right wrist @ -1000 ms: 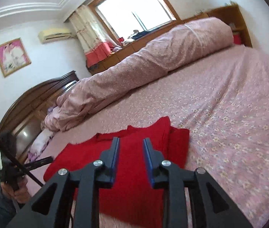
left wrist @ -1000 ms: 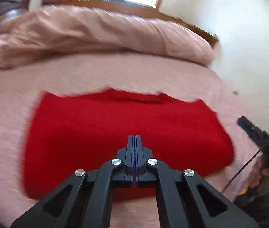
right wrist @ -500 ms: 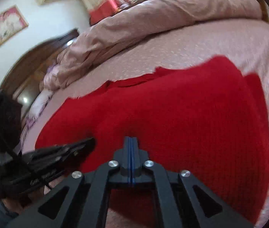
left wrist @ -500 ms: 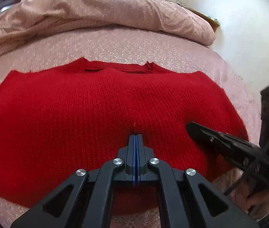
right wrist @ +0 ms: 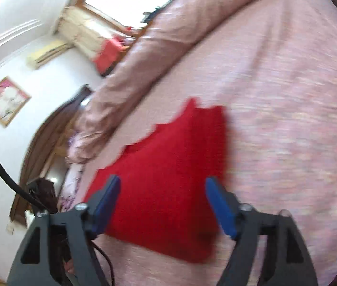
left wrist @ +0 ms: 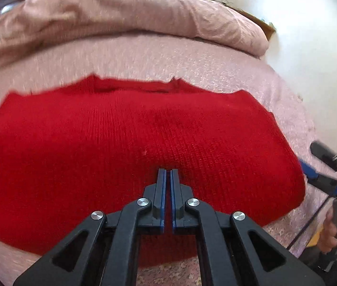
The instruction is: Fold small clothes
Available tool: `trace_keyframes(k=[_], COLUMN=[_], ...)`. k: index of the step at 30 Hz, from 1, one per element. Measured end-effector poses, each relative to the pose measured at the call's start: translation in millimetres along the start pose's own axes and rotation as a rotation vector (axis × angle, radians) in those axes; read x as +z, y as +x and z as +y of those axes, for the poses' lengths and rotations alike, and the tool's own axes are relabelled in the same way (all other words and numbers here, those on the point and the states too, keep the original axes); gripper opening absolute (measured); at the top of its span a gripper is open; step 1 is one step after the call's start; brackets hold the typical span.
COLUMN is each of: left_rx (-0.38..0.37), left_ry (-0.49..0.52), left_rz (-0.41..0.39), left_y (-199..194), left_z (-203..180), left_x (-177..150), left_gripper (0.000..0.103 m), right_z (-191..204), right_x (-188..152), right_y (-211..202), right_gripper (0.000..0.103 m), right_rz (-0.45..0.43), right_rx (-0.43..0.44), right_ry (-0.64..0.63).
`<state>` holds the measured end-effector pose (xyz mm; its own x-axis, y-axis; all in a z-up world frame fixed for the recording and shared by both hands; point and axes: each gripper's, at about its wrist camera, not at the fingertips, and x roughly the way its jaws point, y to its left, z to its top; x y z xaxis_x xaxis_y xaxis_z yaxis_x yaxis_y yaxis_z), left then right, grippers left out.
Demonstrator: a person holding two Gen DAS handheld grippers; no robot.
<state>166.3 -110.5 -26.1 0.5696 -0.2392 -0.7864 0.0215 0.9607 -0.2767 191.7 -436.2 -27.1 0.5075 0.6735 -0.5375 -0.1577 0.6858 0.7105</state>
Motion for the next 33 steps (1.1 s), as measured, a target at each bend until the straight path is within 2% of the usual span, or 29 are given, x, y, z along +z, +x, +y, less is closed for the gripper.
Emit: trace_keyframes(k=[2,5,7,8,10,13,14,15,16,17,18,19,23,24,26,30,33], left_rx=[-0.01,0.005,0.008,0.007,-0.001,-0.026,-0.032,-0.041,-0.042,-0.044,-0.042,-0.036,-0.058,-0.045,-0.01,0.002,-0.02], left_ry=[-0.012,0.017,0.028,0.031,0.027,0.001,-0.006,-0.014,-0.015,-0.017,-0.015,-0.015,-0.092,-0.067,-0.039,-0.073,-0.059], left_rz=[-0.001,0.005,0.002,0.001,0.001,0.0,-0.002,-0.002,0.002,0.007,0.012,0.013,0.021,-0.021,-0.051,0.037,0.021], left_y=[0.1,0.1,-0.1,0.0,0.1,-3.4,-4.7,-6.4,-6.2,-5.6,-4.3,-3.1,-14.7,-27.4,-33.7,1.7,2.9], left_z=[1.5,-2.4,-3.3,-3.1,-1.8,2.5,3.5,4.9,4.8,5.0,5.1,5.3,10.5,6.3,1.3,16.4,17.9], left_x=[-0.6,0.4,-0.6,-1.2,-1.1,0.4,0.9,2.1,2.4,3.0,3.4,3.3,5.2,6.9,8.9,6.1,2.8], left_gripper=[0.0,0.0,0.0,0.0,0.0,0.0,0.0,0.0,0.0,0.0,0.0,0.0,0.0,0.0,0.0,0.0,0.0], right_z=[-18.4,-29.6,-25.1,-22.6,-10.5,-4.1,-6.7,-9.1,-13.6,-16.1,-20.4,-24.9,-16.9,-13.3,-3.3,6.2,24.9], right_x=[1.6,5.1,4.6,2.8,1.2,6.0,10.1,13.0,16.3,16.3,15.4,12.3,10.2,11.1,14.6,18.5,22.9], right_y=[1.8,10.3,23.0,29.2,42.0,55.1,58.4,58.9,62.0,66.2,68.8,71.9,67.4,64.3,59.2,50.8,43.0], right_gripper=[0.08,0.08,0.08,0.08,0.082,0.081,0.078,0.068,0.047,0.035,0.03,0.028,0.022,0.022,0.022,0.021,0.02], right_rz=[0.029,0.096,0.169,0.191,0.221,0.21,0.191,0.172,0.168,0.182,0.201,0.213,0.173,0.158,0.144,0.117,0.1], right_rx=[-0.048,0.031,0.119,0.124,0.073,0.061,0.059,0.058,0.053,0.051,0.065,0.096,0.093,0.09,0.068,0.084,0.125], right_ry=[0.059,0.109,0.129,0.131,0.068,0.049,0.066,0.087,0.116,0.132,0.16,0.202,0.188,0.174,0.129,0.128,0.115])
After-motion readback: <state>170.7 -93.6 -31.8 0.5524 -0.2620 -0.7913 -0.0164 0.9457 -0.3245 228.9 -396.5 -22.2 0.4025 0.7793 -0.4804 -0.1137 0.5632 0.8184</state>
